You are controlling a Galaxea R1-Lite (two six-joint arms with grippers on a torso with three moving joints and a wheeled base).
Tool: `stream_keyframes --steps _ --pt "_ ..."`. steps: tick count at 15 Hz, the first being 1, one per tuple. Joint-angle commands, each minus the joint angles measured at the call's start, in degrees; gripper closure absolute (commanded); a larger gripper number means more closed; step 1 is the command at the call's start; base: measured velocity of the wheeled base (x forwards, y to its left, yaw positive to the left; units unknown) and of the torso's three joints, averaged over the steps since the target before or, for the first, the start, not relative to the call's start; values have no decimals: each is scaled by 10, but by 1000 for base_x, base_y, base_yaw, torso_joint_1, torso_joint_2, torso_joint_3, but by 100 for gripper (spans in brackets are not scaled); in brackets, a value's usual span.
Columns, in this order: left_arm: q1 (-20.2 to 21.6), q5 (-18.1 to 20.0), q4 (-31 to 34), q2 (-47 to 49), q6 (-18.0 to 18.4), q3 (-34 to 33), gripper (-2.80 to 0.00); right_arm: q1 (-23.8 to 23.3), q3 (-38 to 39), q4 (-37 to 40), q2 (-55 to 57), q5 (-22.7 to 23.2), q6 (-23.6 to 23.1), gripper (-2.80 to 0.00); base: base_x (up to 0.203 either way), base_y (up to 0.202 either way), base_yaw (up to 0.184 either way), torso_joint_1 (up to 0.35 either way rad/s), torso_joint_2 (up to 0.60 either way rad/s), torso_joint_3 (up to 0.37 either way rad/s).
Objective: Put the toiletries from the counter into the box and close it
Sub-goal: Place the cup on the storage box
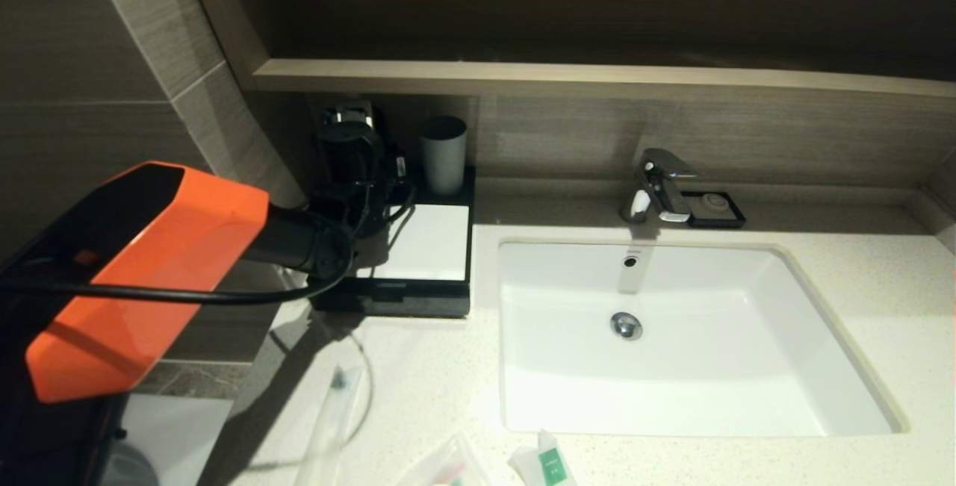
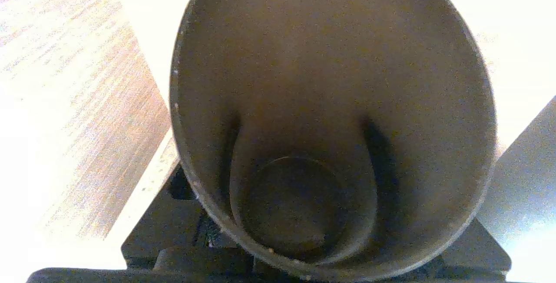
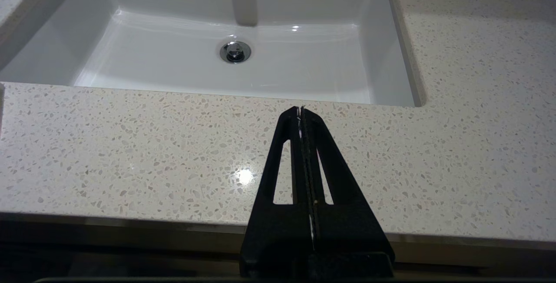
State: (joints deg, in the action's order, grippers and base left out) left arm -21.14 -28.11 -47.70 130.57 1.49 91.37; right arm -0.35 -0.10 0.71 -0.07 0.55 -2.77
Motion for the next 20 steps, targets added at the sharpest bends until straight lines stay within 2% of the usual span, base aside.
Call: stream_keyframes --steps 1,20 --pt "0 -2 1 7 0 14 0 0 0 0 0 0 0 0 0 0 0 0 0 0" --pt "1 -2 6 25 0 31 0 0 0 0 0 0 0 0 0 0 0 0 0 0"
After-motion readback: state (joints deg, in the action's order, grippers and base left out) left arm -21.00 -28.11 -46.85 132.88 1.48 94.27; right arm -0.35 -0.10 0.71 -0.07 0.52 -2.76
